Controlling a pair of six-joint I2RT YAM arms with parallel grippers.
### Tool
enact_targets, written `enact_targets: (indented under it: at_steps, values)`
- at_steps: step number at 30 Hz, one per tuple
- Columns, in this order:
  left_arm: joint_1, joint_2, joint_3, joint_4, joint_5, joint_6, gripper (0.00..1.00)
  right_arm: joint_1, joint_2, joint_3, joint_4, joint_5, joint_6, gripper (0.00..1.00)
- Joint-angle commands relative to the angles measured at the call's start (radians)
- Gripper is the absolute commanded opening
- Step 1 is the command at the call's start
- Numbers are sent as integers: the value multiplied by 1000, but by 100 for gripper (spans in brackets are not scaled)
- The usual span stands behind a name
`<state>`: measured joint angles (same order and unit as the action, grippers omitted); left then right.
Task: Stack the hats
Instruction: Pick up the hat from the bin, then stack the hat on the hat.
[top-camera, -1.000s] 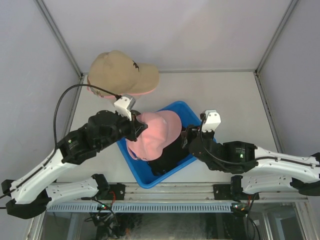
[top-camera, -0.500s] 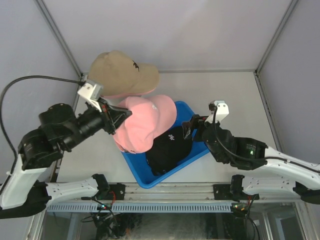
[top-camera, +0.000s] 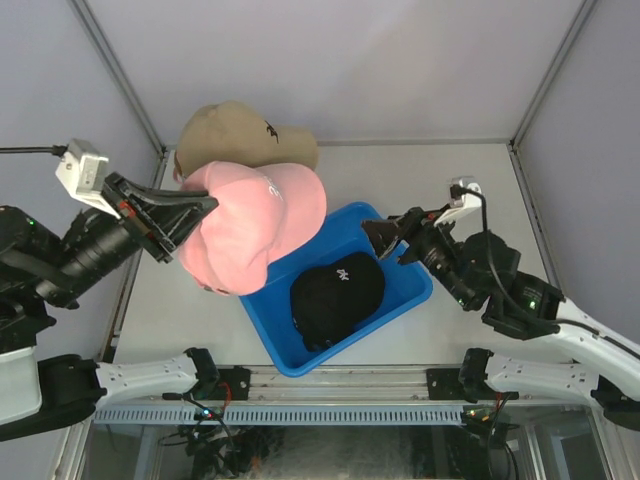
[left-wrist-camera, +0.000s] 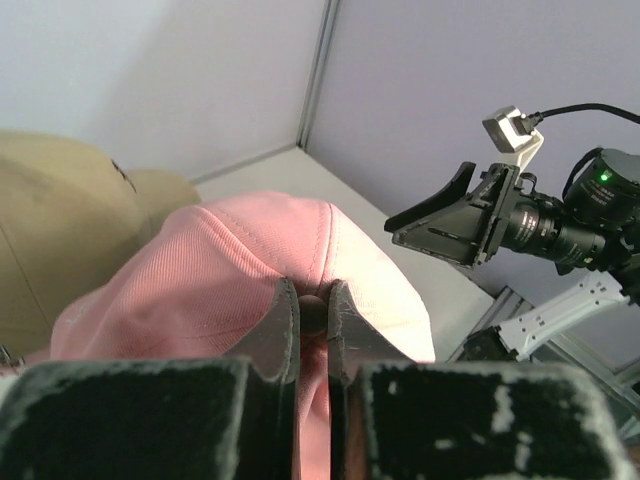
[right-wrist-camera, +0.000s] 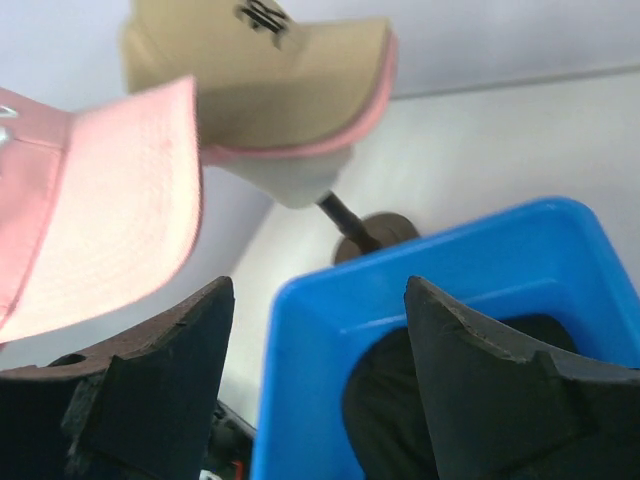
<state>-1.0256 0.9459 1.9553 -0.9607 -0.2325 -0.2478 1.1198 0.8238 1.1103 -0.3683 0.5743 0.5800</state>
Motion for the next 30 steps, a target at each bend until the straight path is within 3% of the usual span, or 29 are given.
enact_targets:
  at_steps: [1, 12, 26, 28, 30]
  values:
    - [-5, 75, 159, 3, 15, 98, 0, -77, 14, 72, 179, -246, -6, 70]
    - [-4, 162, 364, 31, -135, 301, 0, -239, 140, 153, 364, -565, 73, 70]
    - [6, 291, 460, 143, -176, 589, 0, -326, 325, 291, 437, -696, 96, 70]
    - [59, 302, 449, 158, -130, 581, 0, -347, 342, 295, 451, -714, 107, 70]
    - [196, 294, 410, 187, 21, 528, 0, -365, 361, 302, 460, -731, 114, 70]
